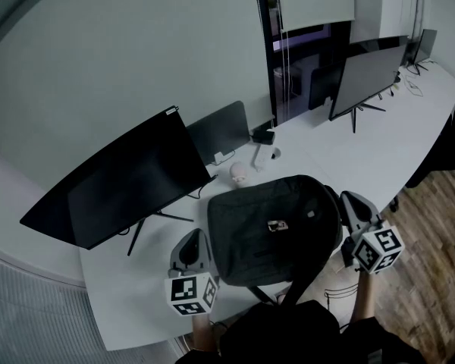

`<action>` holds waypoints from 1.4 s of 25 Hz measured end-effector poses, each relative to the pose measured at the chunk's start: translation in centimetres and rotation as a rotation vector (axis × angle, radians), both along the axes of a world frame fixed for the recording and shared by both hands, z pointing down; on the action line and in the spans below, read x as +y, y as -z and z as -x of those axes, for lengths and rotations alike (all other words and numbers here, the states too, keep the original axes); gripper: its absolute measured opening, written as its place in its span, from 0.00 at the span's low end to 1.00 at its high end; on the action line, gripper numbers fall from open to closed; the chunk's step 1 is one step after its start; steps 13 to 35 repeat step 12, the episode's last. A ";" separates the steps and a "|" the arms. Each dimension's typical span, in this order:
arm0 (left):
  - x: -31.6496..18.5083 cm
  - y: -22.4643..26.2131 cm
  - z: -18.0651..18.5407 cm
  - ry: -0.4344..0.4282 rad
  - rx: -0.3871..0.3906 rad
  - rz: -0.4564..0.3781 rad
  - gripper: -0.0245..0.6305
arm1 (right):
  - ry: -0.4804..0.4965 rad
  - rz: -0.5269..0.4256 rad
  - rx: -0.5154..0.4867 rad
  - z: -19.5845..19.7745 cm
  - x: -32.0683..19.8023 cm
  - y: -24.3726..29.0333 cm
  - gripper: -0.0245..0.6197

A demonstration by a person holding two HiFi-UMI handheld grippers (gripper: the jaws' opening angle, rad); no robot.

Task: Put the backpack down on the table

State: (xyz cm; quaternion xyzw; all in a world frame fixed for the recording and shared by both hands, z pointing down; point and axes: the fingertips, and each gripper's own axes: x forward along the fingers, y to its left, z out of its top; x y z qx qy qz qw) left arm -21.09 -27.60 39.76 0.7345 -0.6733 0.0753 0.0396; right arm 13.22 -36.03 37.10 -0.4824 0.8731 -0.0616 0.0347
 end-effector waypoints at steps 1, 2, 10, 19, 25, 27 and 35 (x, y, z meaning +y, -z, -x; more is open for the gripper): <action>0.0 0.0 0.0 0.000 0.000 0.000 0.06 | -0.002 0.002 0.005 0.0 0.0 -0.1 0.06; 0.0 0.0 0.1 -0.001 0.000 0.000 0.06 | -0.004 0.004 0.009 -0.1 0.0 -0.2 0.06; 0.1 -0.3 -0.2 -0.014 -0.010 0.002 0.06 | -0.002 0.006 -0.029 0.0 0.2 -0.2 0.06; 0.2 -0.4 -0.2 -0.014 -0.006 0.000 0.06 | 0.002 -0.001 -0.035 0.1 0.3 -0.1 0.06; 0.2 -0.4 -0.2 -0.014 -0.006 0.000 0.06 | 0.002 -0.001 -0.035 0.1 0.3 -0.1 0.06; 0.2 -0.4 -0.2 -0.014 -0.006 0.000 0.06 | 0.002 -0.001 -0.035 0.1 0.3 -0.1 0.06; 0.2 -0.4 -0.2 -0.014 -0.006 0.000 0.06 | 0.002 -0.001 -0.035 0.1 0.3 -0.1 0.06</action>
